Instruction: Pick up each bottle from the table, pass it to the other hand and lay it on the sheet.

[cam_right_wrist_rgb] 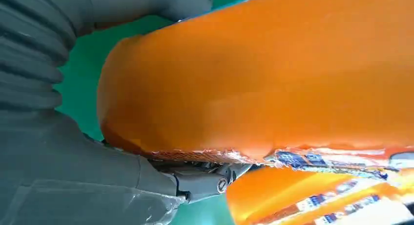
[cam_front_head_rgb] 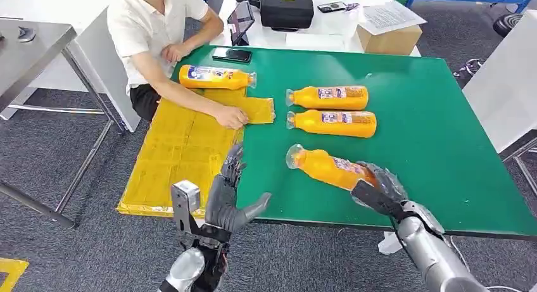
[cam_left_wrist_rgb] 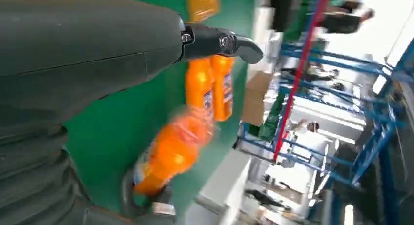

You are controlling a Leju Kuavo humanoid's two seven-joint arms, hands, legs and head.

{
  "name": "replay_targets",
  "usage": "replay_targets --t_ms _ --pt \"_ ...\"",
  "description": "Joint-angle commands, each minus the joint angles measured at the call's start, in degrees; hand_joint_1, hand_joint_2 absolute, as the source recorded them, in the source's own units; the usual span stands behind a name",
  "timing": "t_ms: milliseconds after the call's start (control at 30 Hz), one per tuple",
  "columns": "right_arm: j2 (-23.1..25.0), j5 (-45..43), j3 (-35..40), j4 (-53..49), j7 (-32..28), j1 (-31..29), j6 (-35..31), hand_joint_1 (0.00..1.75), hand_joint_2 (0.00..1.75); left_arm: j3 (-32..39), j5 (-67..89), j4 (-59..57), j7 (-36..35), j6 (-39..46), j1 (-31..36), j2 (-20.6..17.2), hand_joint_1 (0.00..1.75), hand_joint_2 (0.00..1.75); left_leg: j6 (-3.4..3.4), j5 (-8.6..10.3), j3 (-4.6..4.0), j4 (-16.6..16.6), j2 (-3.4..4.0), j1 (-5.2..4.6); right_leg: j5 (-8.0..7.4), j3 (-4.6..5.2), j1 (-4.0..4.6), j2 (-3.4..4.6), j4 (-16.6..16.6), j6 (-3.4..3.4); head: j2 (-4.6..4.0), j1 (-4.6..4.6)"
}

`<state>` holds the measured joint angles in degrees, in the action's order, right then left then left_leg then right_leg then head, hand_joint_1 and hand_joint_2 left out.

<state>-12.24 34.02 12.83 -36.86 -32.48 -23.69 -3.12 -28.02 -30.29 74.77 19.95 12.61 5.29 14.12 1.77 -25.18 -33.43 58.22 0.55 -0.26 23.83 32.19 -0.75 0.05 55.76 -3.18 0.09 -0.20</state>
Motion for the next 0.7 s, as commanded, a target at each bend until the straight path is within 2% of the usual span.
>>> replay_targets --t_ms 33,133,567,600,633,700 --pt "8.7 -17.8 -0.6 -26.2 5.0 11.8 5.9 1.75 1.75 5.3 -11.8 -4.2 -0.1 -3.4 -3.4 -1.0 0.0 1.75 -0.21 -0.01 -0.07 -0.1 0.26 0.08 -0.07 0.18 0.09 0.29 -0.1 0.22 0.0 -0.02" --pt "9.0 -19.9 1.0 -29.2 5.9 13.3 5.5 1.75 1.75 3.7 -11.1 -5.1 -0.6 -2.7 -2.7 -1.5 0.0 1.75 -0.17 0.07 -0.38 0.0 0.01 0.05 -0.02 0.41 0.07 0.03 0.1 0.24 0.0 -0.04" --pt "9.0 -20.5 2.0 -28.9 5.8 13.1 5.2 1.75 1.75 2.9 -10.8 -5.5 -0.6 -2.5 -2.1 -1.7 0.0 1.75 -0.25 0.09 -0.49 0.0 -0.07 0.05 0.03 0.51 0.06 -0.05 0.1 0.29 0.0 -0.04" --pt "10.2 -21.0 3.0 -28.4 5.5 12.8 5.2 1.75 1.75 2.2 -10.7 -5.0 -0.7 -3.3 -1.9 -1.7 0.0 1.75 -0.14 0.25 -0.77 -0.1 -0.28 0.02 0.01 0.66 0.03 -0.26 0.1 0.22 0.0 -0.02" --pt "13.7 -16.5 15.0 -19.8 8.8 9.3 4.8 1.75 1.75 -2.5 -2.3 -7.6 0.5 -3.0 1.8 -2.0 0.0 1.75 -0.1 0.3 -0.95 -0.1 -0.37 0.02 -0.02 0.79 0.02 -0.36 0.1 0.19 0.0 -0.02" --pt "14.5 -15.2 18.6 -16.4 9.6 7.3 4.8 1.75 1.75 -2.6 -1.9 -8.0 -0.3 -3.8 2.5 -1.7 0.0 1.75 -0.12 0.24 -1.0 0.0 -0.34 0.04 0.0 0.81 0.04 -0.3 0.1 0.22 0.0 -0.02"
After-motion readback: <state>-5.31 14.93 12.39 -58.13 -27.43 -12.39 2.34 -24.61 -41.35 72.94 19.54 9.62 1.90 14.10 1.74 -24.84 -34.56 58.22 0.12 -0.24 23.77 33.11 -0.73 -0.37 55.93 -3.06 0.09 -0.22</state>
